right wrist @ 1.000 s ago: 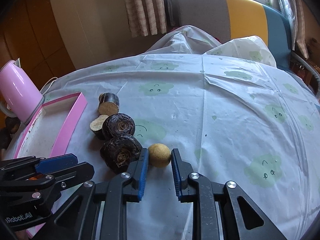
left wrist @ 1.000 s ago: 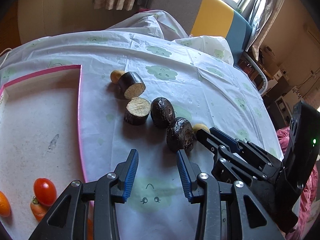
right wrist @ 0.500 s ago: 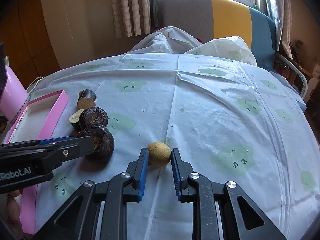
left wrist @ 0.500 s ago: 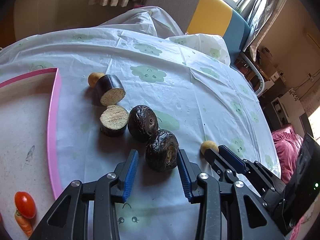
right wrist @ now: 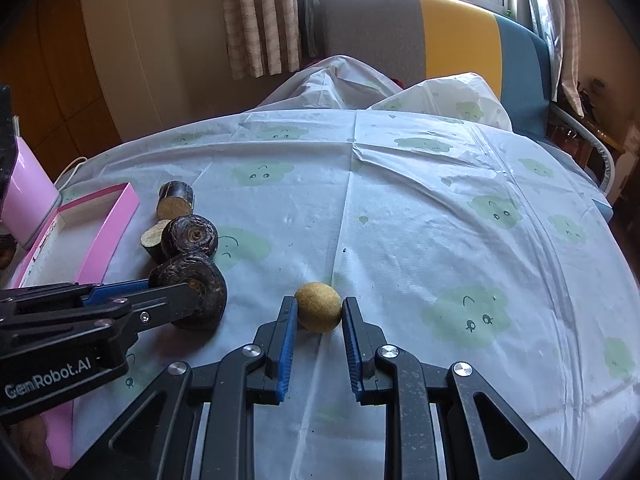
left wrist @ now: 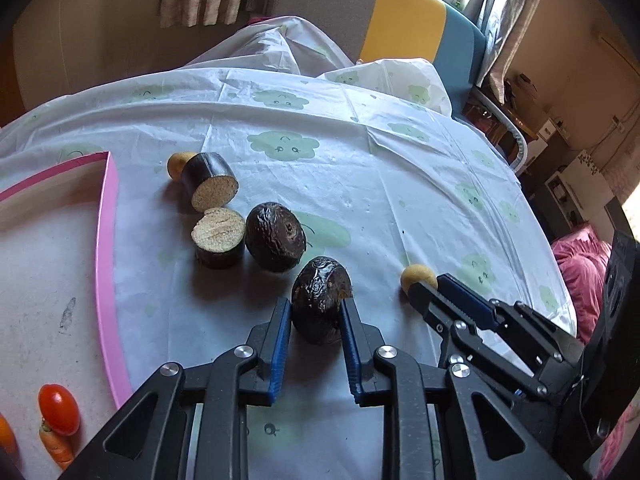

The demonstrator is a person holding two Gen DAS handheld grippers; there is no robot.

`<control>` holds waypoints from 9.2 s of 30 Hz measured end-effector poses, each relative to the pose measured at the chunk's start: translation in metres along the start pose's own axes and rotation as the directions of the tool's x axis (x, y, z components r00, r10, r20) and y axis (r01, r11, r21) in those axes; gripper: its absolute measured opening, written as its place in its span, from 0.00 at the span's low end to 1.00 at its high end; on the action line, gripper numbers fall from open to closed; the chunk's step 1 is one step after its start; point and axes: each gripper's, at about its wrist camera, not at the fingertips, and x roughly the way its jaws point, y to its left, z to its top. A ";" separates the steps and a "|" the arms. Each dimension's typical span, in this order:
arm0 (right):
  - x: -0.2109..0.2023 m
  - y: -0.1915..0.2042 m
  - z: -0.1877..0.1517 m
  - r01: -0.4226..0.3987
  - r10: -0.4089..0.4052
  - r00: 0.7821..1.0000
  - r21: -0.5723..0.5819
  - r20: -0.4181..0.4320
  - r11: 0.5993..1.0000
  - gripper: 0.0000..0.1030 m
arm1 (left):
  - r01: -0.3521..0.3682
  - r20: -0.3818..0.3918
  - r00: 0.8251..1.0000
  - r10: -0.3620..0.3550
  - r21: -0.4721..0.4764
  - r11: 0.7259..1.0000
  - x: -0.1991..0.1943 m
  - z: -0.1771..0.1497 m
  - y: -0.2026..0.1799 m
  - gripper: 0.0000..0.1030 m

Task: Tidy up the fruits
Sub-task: 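Grasp a dark round root vegetable with the left tool while the right tool closes on the yellow fruit, then carry the dark vegetable into the pink tray and open the left tool, then grasp the small yellow fruit with the right tool, then carry the yellow fruit into the pink tray and open the right tool, then move both open tools toward the cut dark vegetable pieces, then grasp the dark round vegetable with the right tool while the left tool approaches the cut slice, then grasp the cut vegetable slice with the left tool while the right tool lifts the dark vegetable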

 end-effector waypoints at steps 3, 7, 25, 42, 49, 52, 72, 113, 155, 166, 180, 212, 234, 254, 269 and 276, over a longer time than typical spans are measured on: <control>-0.003 0.000 -0.002 -0.001 0.001 1.000 0.005 -0.003 1.000 0.22 | 0.002 0.000 1.000 -0.002 0.006 1.000 -0.006 -0.005 -0.001 0.24; -0.009 0.002 -0.006 -0.014 0.014 1.000 0.009 -0.005 1.000 0.22 | -0.018 0.012 1.000 0.018 0.025 1.000 -0.015 -0.013 -0.002 0.23; -0.028 0.034 -0.029 -0.053 0.051 0.998 -0.050 -0.041 0.997 0.21 | -0.077 0.104 0.992 0.073 0.037 0.996 -0.070 -0.042 0.013 0.23; -0.040 0.087 -0.023 -0.081 0.077 0.996 -0.147 -0.032 0.986 0.02 | -0.150 0.198 0.966 0.167 -0.096 0.984 -0.123 -0.061 0.077 0.23; -0.038 0.064 -0.027 -0.095 0.092 0.994 -0.050 -0.061 0.994 0.22 | -0.150 0.202 0.963 0.180 -0.152 0.977 -0.127 -0.068 0.099 0.23; -0.034 0.063 -0.026 -0.102 0.100 0.993 -0.037 -0.070 0.994 0.22 | -0.159 0.202 0.960 0.193 -0.171 0.972 -0.129 -0.068 0.108 0.23; 0.029 0.079 0.015 -0.061 0.055 0.995 -0.078 -0.081 0.995 0.25 | -0.288 0.157 0.927 0.341 -0.284 0.915 -0.121 -0.062 0.168 0.23; -0.037 0.235 -0.008 -0.297 0.285 0.955 -0.342 -0.086 0.892 0.41 | -0.403 0.351 0.806 0.477 -0.264 0.876 -0.212 -0.100 0.139 0.32; -0.092 0.143 -0.011 -0.065 0.088 0.985 -0.152 0.151 0.986 1.00 | -0.363 0.331 0.866 0.375 -0.100 0.926 -0.186 -0.090 0.079 0.36; -0.075 0.114 -0.009 -0.025 0.037 0.992 -0.101 0.123 0.995 0.99 | -0.343 0.298 0.895 0.331 -0.015 0.939 -0.160 -0.079 0.056 0.36; -0.059 0.096 -0.009 -0.018 0.023 0.996 -0.065 0.089 0.998 0.99 | -0.329 0.253 0.916 0.312 0.029 0.944 -0.136 -0.071 0.043 0.36; 0.013 0.065 0.024 -0.095 0.093 0.995 -0.058 -0.030 0.994 0.66 | -0.255 0.129 0.958 0.255 -0.013 0.967 -0.085 -0.040 0.053 0.36; 0.047 0.077 0.034 -0.047 0.034 0.997 -0.199 -0.070 0.979 0.43 | -0.223 0.114 0.968 0.222 -0.004 0.975 -0.061 -0.004 0.051 0.36; 0.021 0.030 0.007 0.003 -0.007 0.999 -0.105 -0.043 0.994 0.43 | -0.141 0.015 0.990 0.142 -0.052 0.989 -0.008 0.026 0.046 0.42; 0.022 0.030 0.007 -0.001 -0.003 0.999 -0.099 -0.043 0.995 0.44 | -0.177 0.011 0.984 0.177 -0.020 0.984 0.022 0.045 0.042 0.32; 0.022 0.029 0.007 0.000 -0.005 0.999 -0.099 -0.048 0.995 0.44 | -0.180 0.039 0.983 0.179 0.033 0.983 0.000 0.023 0.027 0.32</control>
